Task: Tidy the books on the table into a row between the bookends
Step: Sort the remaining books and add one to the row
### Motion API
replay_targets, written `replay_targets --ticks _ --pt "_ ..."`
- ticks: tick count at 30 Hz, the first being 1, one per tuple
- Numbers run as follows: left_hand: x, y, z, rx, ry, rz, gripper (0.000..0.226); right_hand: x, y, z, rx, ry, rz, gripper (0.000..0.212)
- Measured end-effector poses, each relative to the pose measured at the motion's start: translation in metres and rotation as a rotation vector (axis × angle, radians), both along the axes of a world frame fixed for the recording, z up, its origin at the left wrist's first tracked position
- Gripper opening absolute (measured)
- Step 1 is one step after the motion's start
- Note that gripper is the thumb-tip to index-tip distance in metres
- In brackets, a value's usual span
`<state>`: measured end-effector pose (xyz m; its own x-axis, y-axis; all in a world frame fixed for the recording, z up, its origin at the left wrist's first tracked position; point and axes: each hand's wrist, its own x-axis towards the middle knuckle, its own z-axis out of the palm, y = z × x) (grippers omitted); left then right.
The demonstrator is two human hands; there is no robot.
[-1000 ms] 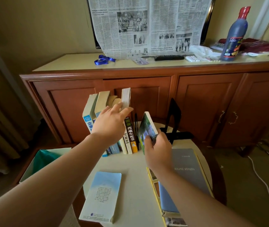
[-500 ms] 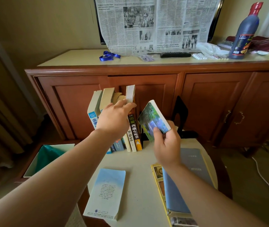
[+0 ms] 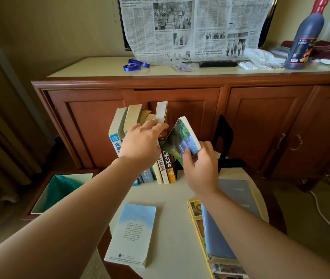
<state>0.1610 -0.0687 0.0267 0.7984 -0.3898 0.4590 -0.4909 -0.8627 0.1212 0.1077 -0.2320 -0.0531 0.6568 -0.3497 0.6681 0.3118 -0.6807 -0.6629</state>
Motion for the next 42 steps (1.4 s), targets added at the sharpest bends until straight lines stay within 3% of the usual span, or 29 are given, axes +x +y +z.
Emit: replay_targets --ticks 5,9,11,16,20,24,27,38,42 --pt "0.000 0.002 0.000 0.002 0.022 0.001 0.068 -0.001 0.002 0.008 0.036 -0.154 -0.033 0.022" --pt "-0.001 0.002 0.001 0.004 0.015 0.000 0.068 -0.006 -0.001 0.004 0.099 -0.144 -0.018 0.034" --pt "-0.001 0.001 0.001 -0.002 0.020 -0.001 0.069 -0.006 -0.002 0.004 0.120 -0.136 -0.032 0.031" --pt "0.000 0.002 -0.001 -0.008 0.022 -0.015 0.070 0.004 0.009 0.005 -0.013 -0.129 -0.034 0.029" --pt "0.001 0.001 -0.001 -0.006 0.026 -0.002 0.070 0.014 0.011 0.000 -0.089 0.001 0.064 0.053" --pt "0.000 0.001 -0.001 0.001 0.012 0.006 0.069 0.022 0.005 -0.006 -0.240 0.199 0.053 0.042" --pt "0.000 0.001 -0.003 -0.003 -0.008 0.004 0.069 0.025 0.003 -0.008 -0.205 0.391 0.112 0.037" --pt "0.008 -0.002 -0.008 0.006 -0.013 -0.019 0.068 0.043 -0.001 -0.009 -0.283 0.477 0.050 0.035" --pt "0.010 -0.006 -0.006 0.069 -0.031 -0.019 0.063 0.044 0.000 -0.012 -0.352 0.603 0.043 0.031"
